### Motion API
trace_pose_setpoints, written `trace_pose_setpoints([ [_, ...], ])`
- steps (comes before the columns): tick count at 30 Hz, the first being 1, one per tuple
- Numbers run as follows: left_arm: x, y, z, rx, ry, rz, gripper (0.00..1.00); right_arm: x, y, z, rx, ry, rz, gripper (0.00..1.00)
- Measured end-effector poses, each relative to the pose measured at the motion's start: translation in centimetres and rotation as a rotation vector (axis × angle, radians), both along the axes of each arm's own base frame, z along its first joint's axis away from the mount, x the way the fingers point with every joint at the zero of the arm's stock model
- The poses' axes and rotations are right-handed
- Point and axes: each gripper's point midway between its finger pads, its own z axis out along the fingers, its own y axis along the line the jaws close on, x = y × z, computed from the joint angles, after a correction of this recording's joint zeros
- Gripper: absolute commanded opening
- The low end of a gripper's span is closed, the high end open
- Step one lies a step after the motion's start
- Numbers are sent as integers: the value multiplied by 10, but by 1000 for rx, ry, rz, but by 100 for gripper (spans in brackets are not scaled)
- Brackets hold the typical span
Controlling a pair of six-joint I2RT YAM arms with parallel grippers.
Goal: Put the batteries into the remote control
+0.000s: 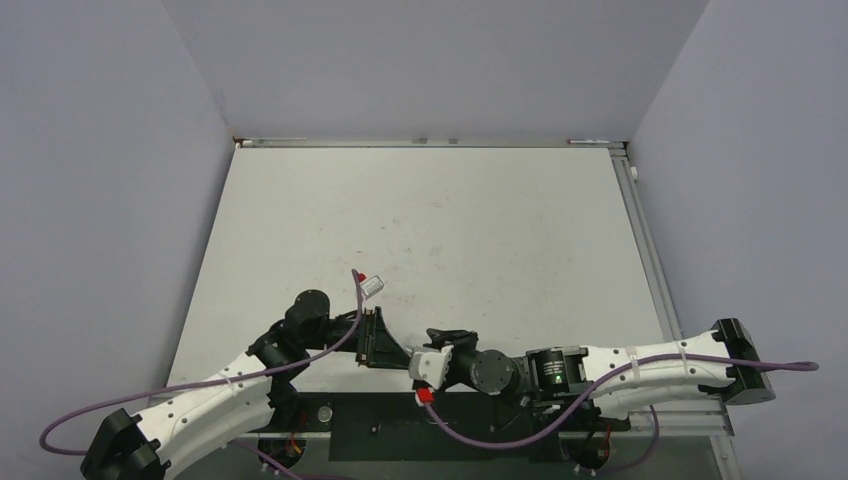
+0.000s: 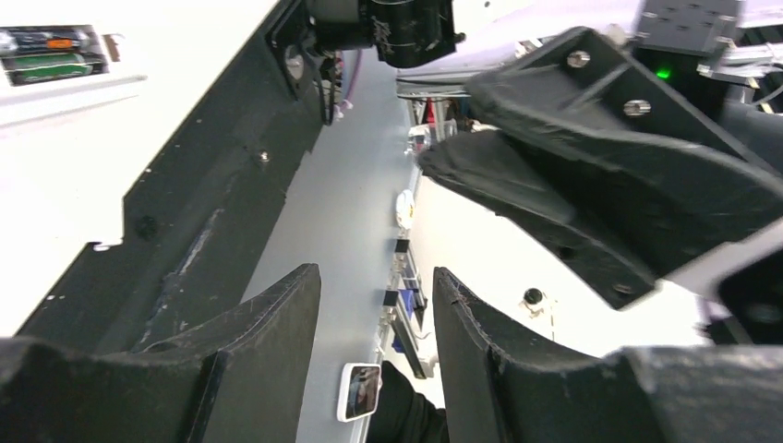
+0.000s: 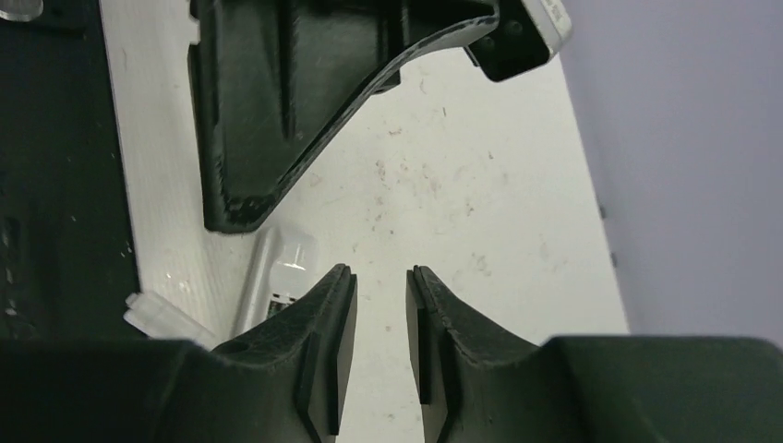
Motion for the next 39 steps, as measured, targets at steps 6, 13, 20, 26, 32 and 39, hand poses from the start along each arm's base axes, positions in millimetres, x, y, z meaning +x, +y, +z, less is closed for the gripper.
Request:
trace_pose_setpoints([
  [6, 6, 5, -16, 76, -16, 41, 45, 4, 13, 6, 56, 274, -183, 34],
  [13, 16, 18, -34, 213, -49, 137, 45, -11, 12, -31, 31, 534, -324, 50],
  [20, 25, 37, -48, 329, -77, 244, 45, -30, 13, -56, 93, 776, -465, 43],
  [26, 27, 47, -54, 370, -88, 293, 45, -39, 15, -106, 28, 880, -618, 40],
  [32, 27, 56, -53, 388, -97, 327, 45, -46, 9, -156, -100, 896, -725, 33],
  [39, 25, 61, -52, 392, -104, 342, 45, -52, 17, -172, -162, 910, -755, 29],
])
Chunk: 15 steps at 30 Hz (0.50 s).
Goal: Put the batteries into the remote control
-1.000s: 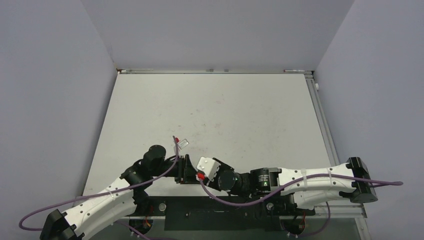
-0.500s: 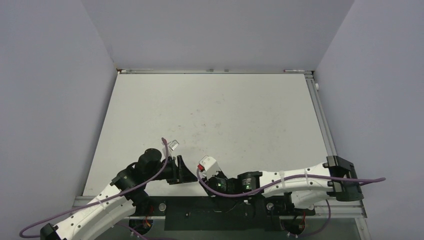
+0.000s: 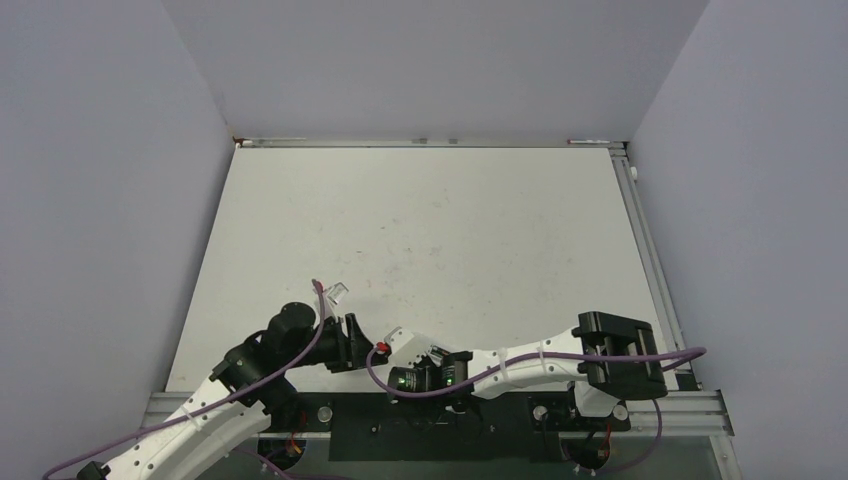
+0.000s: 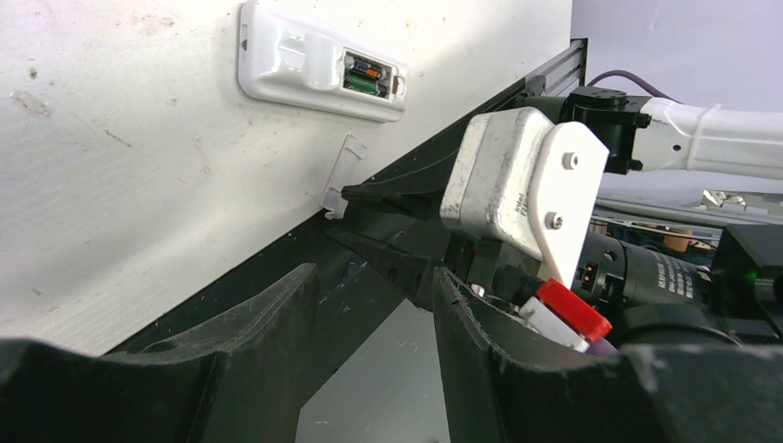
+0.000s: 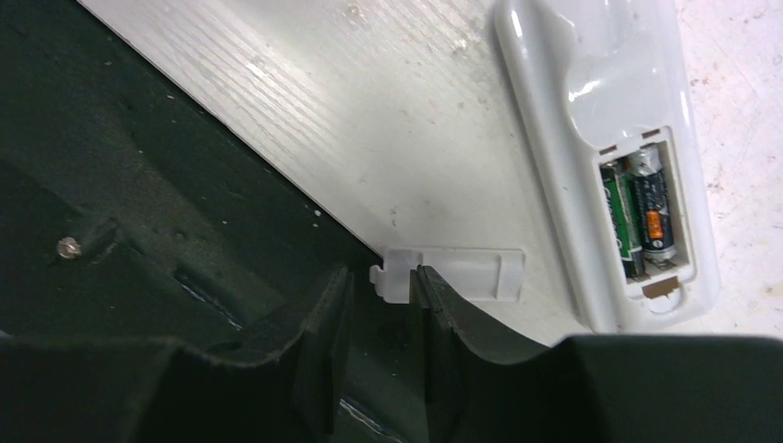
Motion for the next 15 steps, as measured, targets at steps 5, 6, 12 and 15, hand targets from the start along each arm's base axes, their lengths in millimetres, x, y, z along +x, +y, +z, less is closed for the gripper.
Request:
trace_pose_setpoints([
  [5, 0, 2, -4, 16, 10, 8, 45, -1, 8, 2, 4, 6, -3, 27],
  [6, 0, 3, -4, 18, 11, 10, 45, -2, 8, 2, 0, 8, -2, 27],
  [12, 0, 5, -9, 39, 25, 15, 45, -2, 7, -3, -18, 13, -10, 26],
  [15, -1, 6, -12, 50, 32, 18, 45, -2, 7, -5, -25, 14, -11, 24],
])
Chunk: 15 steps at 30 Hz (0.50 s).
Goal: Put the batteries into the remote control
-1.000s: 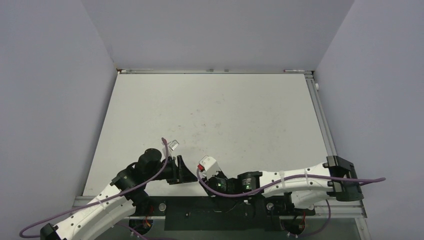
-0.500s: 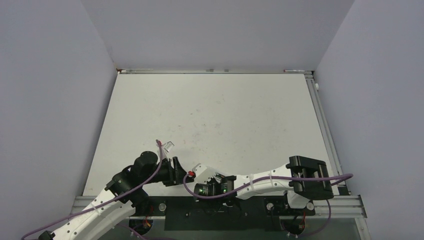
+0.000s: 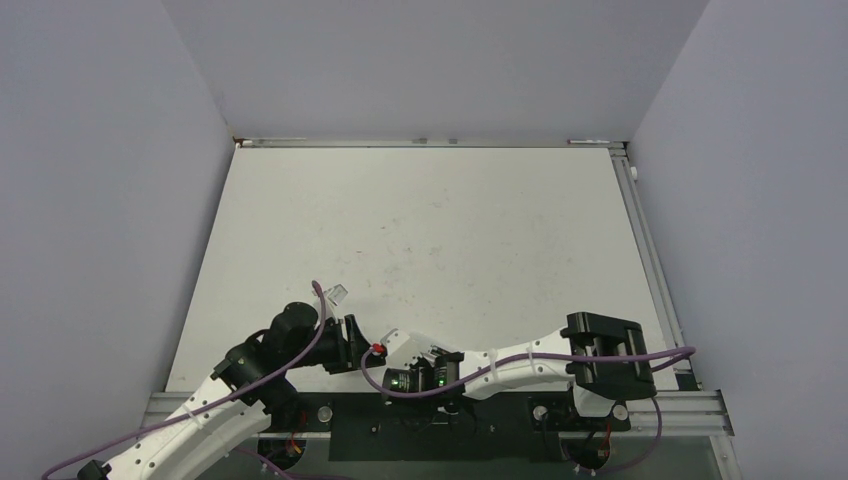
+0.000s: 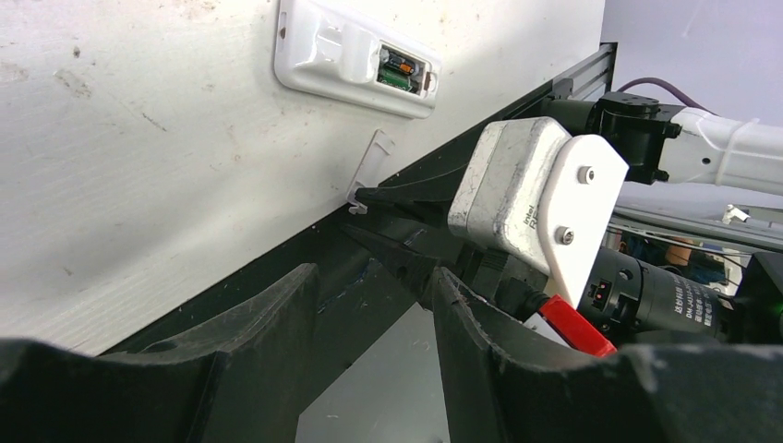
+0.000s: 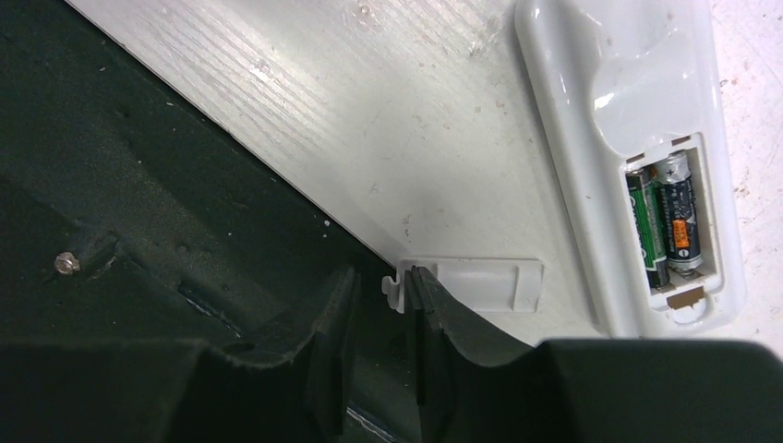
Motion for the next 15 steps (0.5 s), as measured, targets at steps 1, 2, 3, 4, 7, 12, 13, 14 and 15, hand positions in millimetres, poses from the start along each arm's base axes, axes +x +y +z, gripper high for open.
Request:
trace_pose_setpoints([
  [1, 0, 1, -1, 4, 2, 2, 45, -1, 0, -1, -3, 2, 1, 23],
  [2, 0, 1, -1, 5, 3, 1, 45, -1, 0, -1, -4, 2, 0, 21],
  [3, 0, 1, -1, 6, 3, 1, 45, -1, 0, -1, -4, 2, 0, 20],
  [4, 0, 1, -2, 7, 3, 2, 45, -1, 0, -1, -4, 2, 0, 18],
  [7, 1, 1, -2, 11, 2, 6, 45, 0, 1, -2, -9, -1, -5, 9],
  [12, 0, 2, -3, 17, 4, 6, 45, 0, 0, -2, -30, -20, -19, 9],
  [13, 0, 2, -3, 17, 3, 5, 45, 0, -1, -2, -32, -26, -23, 9],
  [14, 0, 2, -3, 17, 3, 5, 45, 0, -1, -2, -32, -30, -22, 9],
  [15, 0, 2, -3, 16, 2, 5, 45, 0, -1, -2, -32, -35, -20, 9],
])
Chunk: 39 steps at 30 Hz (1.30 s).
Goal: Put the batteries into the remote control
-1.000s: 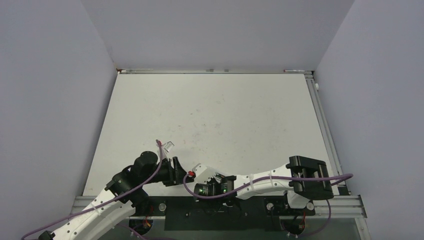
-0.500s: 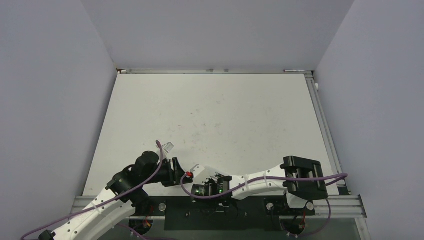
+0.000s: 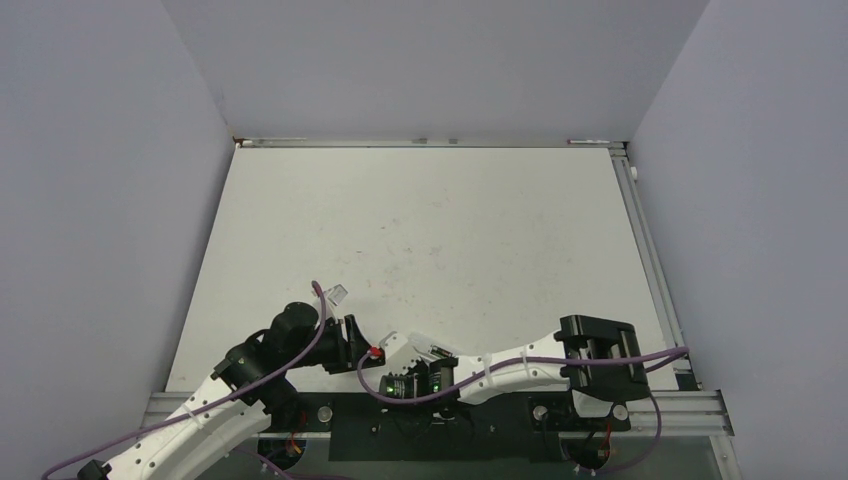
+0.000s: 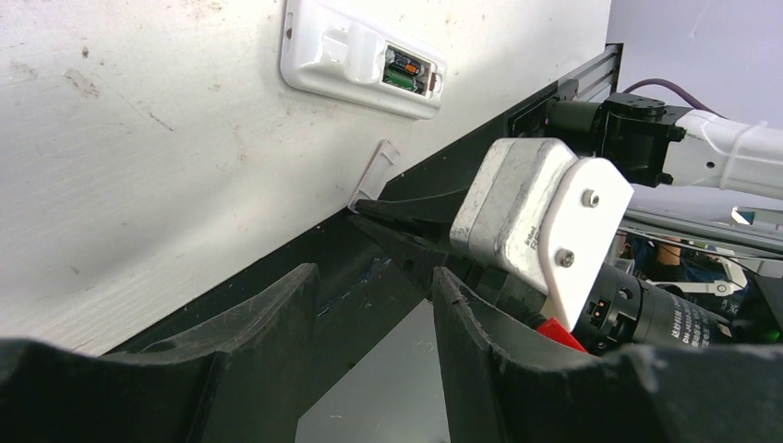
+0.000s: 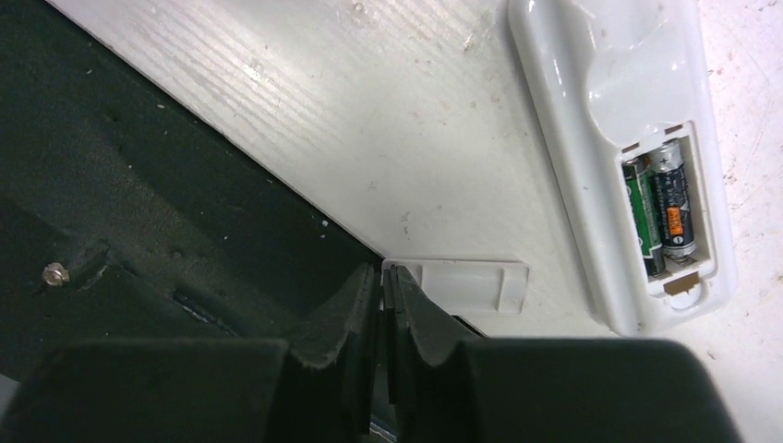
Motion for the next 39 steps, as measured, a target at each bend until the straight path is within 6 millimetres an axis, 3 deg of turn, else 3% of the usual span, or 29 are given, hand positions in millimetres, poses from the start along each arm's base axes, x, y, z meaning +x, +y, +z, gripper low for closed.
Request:
trace_pose_setpoints([
  [9, 1, -1, 3, -8, -8, 0, 45, -6, -3, 7, 14, -11, 8, 8],
  [18, 1, -6, 6, -27, -3, -13, 46, -7, -1, 54, 188, -13, -11, 9],
  [24, -3, -22, 11, -111, 22, -75, 47, -8, -3, 76, 308, -8, 3, 9],
  [32, -15, -44, 17, -277, 103, -172, 51, -16, 10, 131, 520, -20, 155, 8],
  [39, -20, -56, 40, -388, 122, -234, 51, -25, 17, 140, 492, -57, 346, 8],
])
